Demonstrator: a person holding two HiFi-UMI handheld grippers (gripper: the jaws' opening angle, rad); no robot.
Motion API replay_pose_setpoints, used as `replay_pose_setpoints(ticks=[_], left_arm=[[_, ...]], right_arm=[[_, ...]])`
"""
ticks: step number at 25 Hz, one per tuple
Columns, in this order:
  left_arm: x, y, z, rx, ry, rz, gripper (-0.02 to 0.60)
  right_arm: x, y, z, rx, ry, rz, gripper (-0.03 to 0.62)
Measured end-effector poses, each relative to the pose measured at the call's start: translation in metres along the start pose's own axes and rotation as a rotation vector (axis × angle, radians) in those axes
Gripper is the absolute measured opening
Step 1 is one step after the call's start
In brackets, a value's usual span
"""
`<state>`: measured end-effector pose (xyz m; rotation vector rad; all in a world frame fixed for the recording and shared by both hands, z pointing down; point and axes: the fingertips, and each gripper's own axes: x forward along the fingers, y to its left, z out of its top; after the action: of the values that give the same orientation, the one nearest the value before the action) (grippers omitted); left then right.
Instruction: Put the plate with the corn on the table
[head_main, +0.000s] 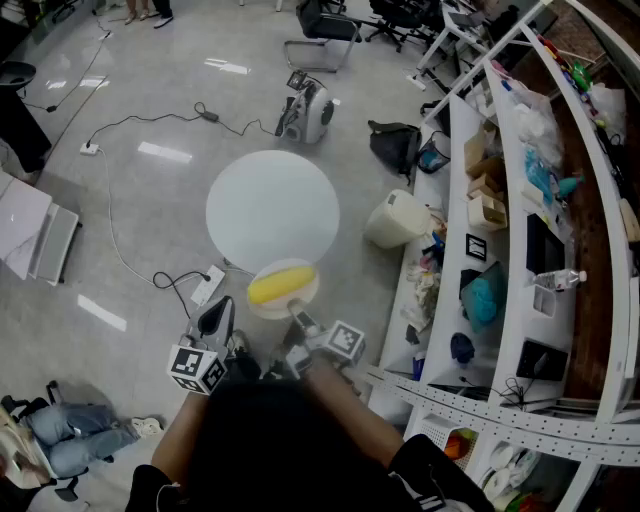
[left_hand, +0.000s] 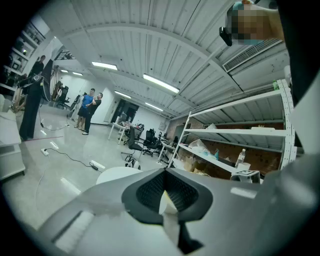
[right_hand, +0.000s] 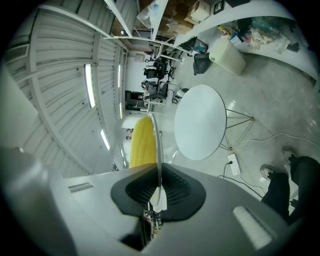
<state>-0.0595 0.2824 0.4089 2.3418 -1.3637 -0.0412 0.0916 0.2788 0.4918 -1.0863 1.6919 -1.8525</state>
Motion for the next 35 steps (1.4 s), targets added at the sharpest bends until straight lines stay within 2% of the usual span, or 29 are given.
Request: replay_pose_setpoints(ticks=[7, 14, 19, 27, 35], left_arm=[[0.000, 0.005, 0.001, -0.007, -0.001, -0.011, 0.005], [-0.003, 0.013, 0.003, -0.007, 0.001, -0.030, 0.005], [-0.003, 0.023, 0.007, -0.017, 0.003, -0.046, 0.005], [-0.004, 0.039, 0.015, -0.020, 0.001, -0.077, 0.005], [0.002, 0.051, 0.018, -0.025, -0.001, -0.067, 0.003]], right_arm=[[-0.002, 0.001, -0.007, 0.016, -0.001, -0.035, 0.028], [0.001, 0.004, -0.011, 0.013, -0.029, -0.012, 0.028], [0.003, 0.008, -0.018, 0.013, -0.046, -0.071, 0.026], [0.019, 0.016, -0.027, 0.011, -0.082, -0.035, 0.025], [0.027, 0.018, -0.023, 0.030, -0.108, -0.049, 0.025]])
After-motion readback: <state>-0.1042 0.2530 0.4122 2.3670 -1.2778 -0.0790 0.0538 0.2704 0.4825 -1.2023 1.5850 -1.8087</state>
